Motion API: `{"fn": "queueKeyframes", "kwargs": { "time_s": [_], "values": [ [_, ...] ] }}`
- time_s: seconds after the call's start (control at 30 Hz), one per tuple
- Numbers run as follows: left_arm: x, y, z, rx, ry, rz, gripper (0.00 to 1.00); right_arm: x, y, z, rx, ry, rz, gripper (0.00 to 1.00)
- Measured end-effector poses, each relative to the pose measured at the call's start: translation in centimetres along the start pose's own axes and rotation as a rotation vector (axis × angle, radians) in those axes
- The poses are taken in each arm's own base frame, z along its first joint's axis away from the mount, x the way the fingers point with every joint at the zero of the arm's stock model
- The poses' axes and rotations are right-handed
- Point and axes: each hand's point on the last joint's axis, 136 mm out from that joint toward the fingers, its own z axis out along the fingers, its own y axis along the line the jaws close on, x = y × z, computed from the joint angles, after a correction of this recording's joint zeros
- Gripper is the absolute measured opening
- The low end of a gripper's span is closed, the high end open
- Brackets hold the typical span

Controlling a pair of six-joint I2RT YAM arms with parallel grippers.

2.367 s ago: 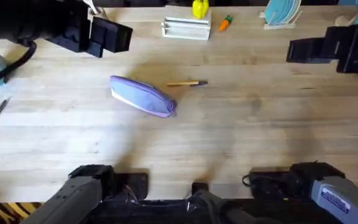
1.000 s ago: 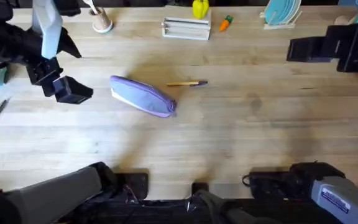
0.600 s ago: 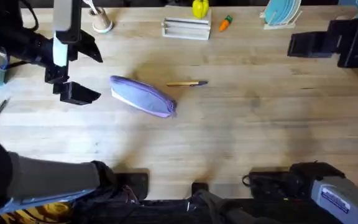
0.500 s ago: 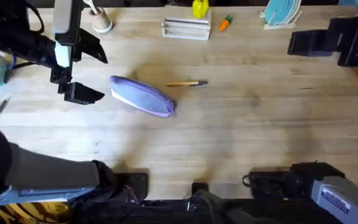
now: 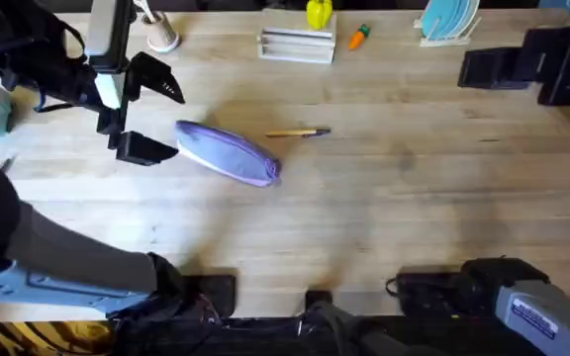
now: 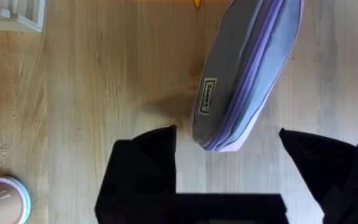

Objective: Unzip the bag, pick up the pens from the table one at a time and place them inside, then zip the bag closed.

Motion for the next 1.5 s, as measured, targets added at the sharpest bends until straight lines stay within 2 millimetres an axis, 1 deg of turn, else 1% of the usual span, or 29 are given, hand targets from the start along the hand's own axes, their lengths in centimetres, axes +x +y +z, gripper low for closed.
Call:
{"fn": "queueKeyframes", "kwargs": {
  "time_s": [0.4,0.67,0.8,0.97,1.17,1.23,1.4,1.43,1.47,1.5],
  "values": [
    [-0.1,0.1,0.0,-0.005,-0.006,0.001,0.993,0.0,0.0,0.0,0.000,0.000,0.000,0.997],
    [0.3,0.9,0.0,-0.034,0.004,0.024,0.993,0.0,0.0,0.0,0.000,-0.001,0.000,0.997],
    [0.2,0.8,0.8,-0.010,-0.027,0.005,0.994,0.0,0.0,0.2,0.000,0.004,0.000,0.997],
    [0.4,0.3,2.4,0.053,-0.061,-0.023,0.993,0.2,0.0,1.1,0.002,0.039,0.001,0.997],
    [0.1,0.3,2.7,0.063,-0.069,-0.019,0.949,0.5,-0.1,2.1,0.004,0.074,0.003,0.997],
    [0.2,0.2,2.8,0.067,-0.072,-0.023,0.893,0.5,-0.1,2.3,0.005,0.082,0.010,0.997],
    [0.3,0.1,3.0,0.076,-0.075,-0.030,0.590,0.6,-0.1,2.5,0.006,0.086,0.029,0.997],
    [0.4,0.1,3.1,0.080,-0.073,-0.032,0.330,0.5,-0.1,2.4,0.006,0.086,0.033,0.997],
    [0.4,0.0,3.0,0.082,-0.073,-0.034,0.186,0.5,-0.1,2.4,0.006,0.086,0.033,0.997],
    [0.4,0.0,3.0,0.085,-0.072,-0.035,0.104,0.5,-0.1,2.4,0.006,0.086,0.033,0.997]
  ]
}}
